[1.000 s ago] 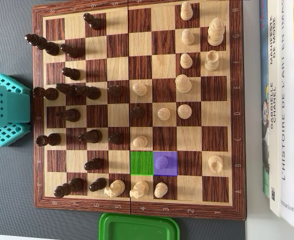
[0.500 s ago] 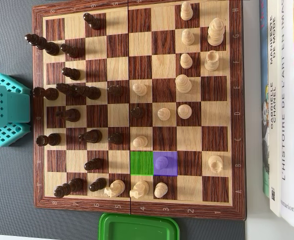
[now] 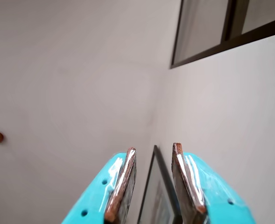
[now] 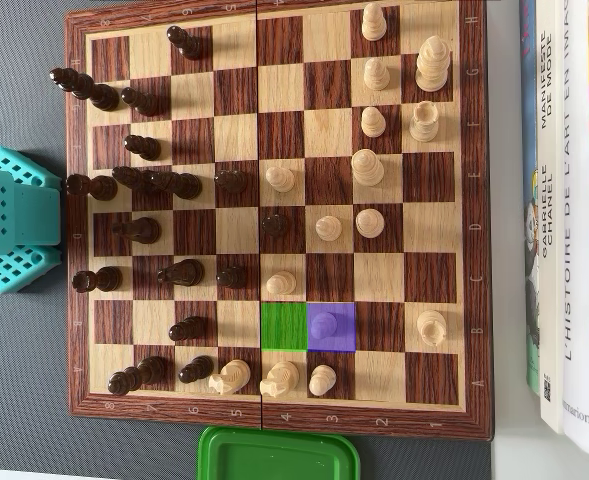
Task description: Play chess
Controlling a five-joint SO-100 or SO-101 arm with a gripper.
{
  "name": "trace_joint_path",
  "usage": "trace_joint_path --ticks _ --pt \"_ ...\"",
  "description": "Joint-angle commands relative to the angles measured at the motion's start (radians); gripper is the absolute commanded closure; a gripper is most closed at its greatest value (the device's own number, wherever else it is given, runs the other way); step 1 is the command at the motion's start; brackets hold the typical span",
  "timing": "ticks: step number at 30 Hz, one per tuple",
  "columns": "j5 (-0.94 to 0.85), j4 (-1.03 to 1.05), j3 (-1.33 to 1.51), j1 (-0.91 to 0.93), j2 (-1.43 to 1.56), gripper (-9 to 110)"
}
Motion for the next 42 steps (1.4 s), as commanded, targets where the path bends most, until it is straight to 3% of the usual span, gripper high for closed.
trace_joint_path --ticks 1,15,20,42 --pt "-0.002 0.000 0.020 0.002 -0.003 89" --pt "-0.003 0.003 0.020 -0.008 -0.003 89" --pt "-0.006 0.110 0.008 0.003 -0.003 89" --pt "-0.006 1.454 -0.433 0.005 -0.005 89"
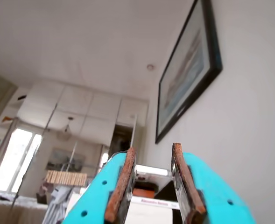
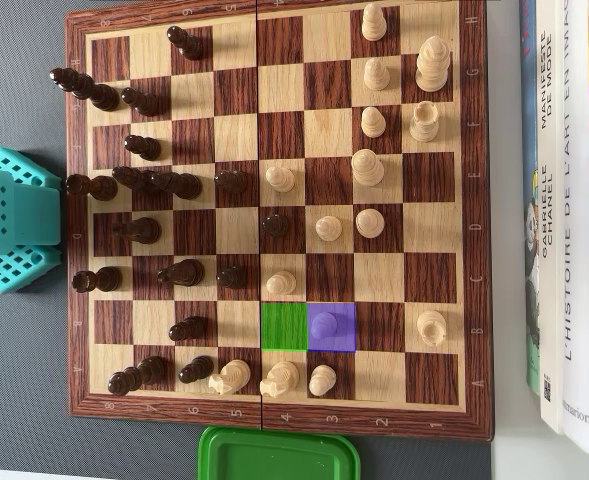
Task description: Play chess
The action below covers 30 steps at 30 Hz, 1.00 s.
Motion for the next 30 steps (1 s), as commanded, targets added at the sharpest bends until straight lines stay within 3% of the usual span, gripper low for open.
trace_joint_path --ticks 1,11,16,23,30 --pt "-0.005 0.209 -0.066 0.008 -0.005 89" --pt "-0.006 0.629 -0.041 0.009 -0.003 89" --pt "-0.006 0.960 -0.138 0.031 -0.032 89" --pt "-0.005 1.470 -0.402 0.043 -0.288 89" --pt "-0.003 1.746 -0.627 0.132 -0.586 89"
